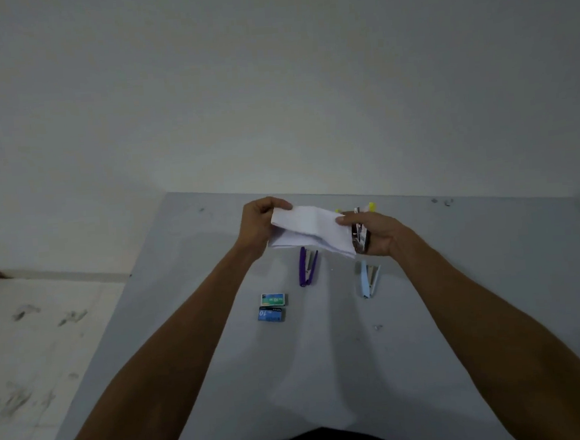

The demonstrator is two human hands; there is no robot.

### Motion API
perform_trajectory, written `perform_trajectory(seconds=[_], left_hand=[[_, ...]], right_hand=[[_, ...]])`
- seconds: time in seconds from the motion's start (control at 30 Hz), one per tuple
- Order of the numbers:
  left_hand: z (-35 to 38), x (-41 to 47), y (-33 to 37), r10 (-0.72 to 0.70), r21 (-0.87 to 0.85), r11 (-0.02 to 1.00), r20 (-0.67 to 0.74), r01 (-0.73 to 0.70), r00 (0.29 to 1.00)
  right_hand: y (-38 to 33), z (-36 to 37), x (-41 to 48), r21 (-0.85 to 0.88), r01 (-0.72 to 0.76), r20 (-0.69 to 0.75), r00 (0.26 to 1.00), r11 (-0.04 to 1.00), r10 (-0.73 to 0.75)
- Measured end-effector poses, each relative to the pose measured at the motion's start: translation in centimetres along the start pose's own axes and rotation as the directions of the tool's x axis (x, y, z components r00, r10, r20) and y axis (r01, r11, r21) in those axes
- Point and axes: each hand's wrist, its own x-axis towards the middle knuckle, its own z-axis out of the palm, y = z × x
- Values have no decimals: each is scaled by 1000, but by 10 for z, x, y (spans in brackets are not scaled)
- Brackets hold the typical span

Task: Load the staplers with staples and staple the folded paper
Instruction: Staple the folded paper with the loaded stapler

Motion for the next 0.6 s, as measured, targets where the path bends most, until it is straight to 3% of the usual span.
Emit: perform_trajectory(seconds=[0.1,0.17,0.23,0.43,0.6], left_hand=[[9,-6,11,-206,-200,961,-47,193,977],[10,-10,15,-394,-339,856,64,391,917],[7,-11,13,-456,-256,832,194,493,869],[7,-16,3,-476,-14,860,338,510,812],[11,-13,2,-403,-140,887,233,441,885]], right_hand=[[5,-6,-5,21,71,-26,997,997,-71],[6,-8,-8,10,117,-54,992,993,-116],[6,-10,-11,-26,156,-85,984,987,-157],[4,-14,-14,-29,235,-141,961,972,-237],[6,-13,-21,-41,213,-91,972,976,-215]])
